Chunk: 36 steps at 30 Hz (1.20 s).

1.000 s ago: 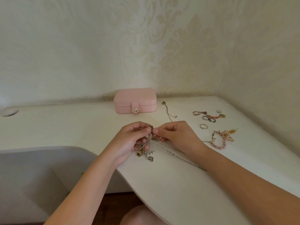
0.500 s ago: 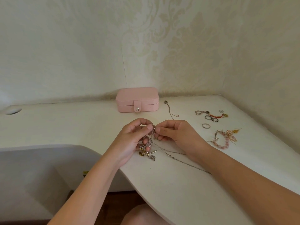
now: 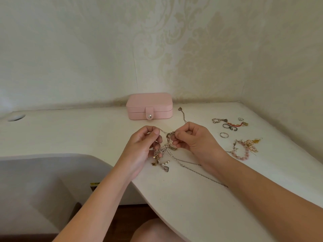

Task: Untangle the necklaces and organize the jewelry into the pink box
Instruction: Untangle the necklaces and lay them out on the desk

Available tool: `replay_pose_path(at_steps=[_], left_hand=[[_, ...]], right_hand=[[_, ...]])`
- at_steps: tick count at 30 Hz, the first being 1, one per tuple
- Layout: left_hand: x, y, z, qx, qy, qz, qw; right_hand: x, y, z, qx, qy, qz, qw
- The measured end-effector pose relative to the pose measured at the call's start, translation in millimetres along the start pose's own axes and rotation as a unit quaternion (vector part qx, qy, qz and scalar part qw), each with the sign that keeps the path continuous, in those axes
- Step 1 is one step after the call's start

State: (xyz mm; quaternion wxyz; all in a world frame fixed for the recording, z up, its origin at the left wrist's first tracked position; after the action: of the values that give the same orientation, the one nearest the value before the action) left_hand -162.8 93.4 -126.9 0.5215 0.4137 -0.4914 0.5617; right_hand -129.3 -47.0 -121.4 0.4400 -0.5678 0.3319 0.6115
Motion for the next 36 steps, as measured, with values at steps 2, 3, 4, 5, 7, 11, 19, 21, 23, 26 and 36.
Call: replay_pose_path(at_steps=[2,3,4,5,7,11,19,21,23,26,36], left_hand=[[1,0,-4,0.024,-0.013,0.014,1.0],[2,0,-7,0.039,-0.027,0.022,0.999],[3,0,-9,0.055,-0.042,0.028,0.997],[3,0,-11,0.068,-0.054,0.033,0.996],[4,-1,-12,0.081,-0.065,0.037,0.994],[2,-1,-9,0.074,-0.053,0.02,0.996],[0,-1,-15,0.103,-0.079,0.032,0.991],[-1,-2,-15,0.095,-0.049,0.028,0.994],[-2,-3,-14,0.077,0.017,0.017,0.997],[0,-3,-12,0.074,0.114,0.006,0.991],[10,-8,-44,0.12,-0.3,0.0,0.946]], right_hand=[[3,-1,-1,0.003,-0.044,0.012,0.999],[5,-1,-2,0.001,-0.077,0.022,0.997],[7,-1,-2,-0.004,-0.109,0.031,0.994],[8,-2,-1,-0.01,-0.135,0.037,0.99],[10,-3,-1,-0.023,-0.177,0.045,0.983],[10,-5,-5,-0.017,-0.27,0.043,0.962],[9,-5,-12,0.02,-0.328,0.04,0.944],[9,-4,-12,0.022,-0.325,0.046,0.945],[10,-4,-12,0.016,-0.287,0.052,0.956],[10,-3,-12,0.009,-0.228,0.046,0.973],[-1,3,-23,0.066,-0.083,-0.007,0.994]])
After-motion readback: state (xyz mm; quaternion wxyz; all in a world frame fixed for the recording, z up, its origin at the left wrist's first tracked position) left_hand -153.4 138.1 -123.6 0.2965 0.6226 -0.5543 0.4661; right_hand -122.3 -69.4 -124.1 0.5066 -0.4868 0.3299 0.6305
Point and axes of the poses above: each hand's wrist, its own y-axis away from the middle knuckle, its own z-axis out of the palm, x = y × z, the point moved 7 cm from there along -y, towards the middle knuckle, and after that the axes turned 6 degrees about -x, right-handed, at the moved point
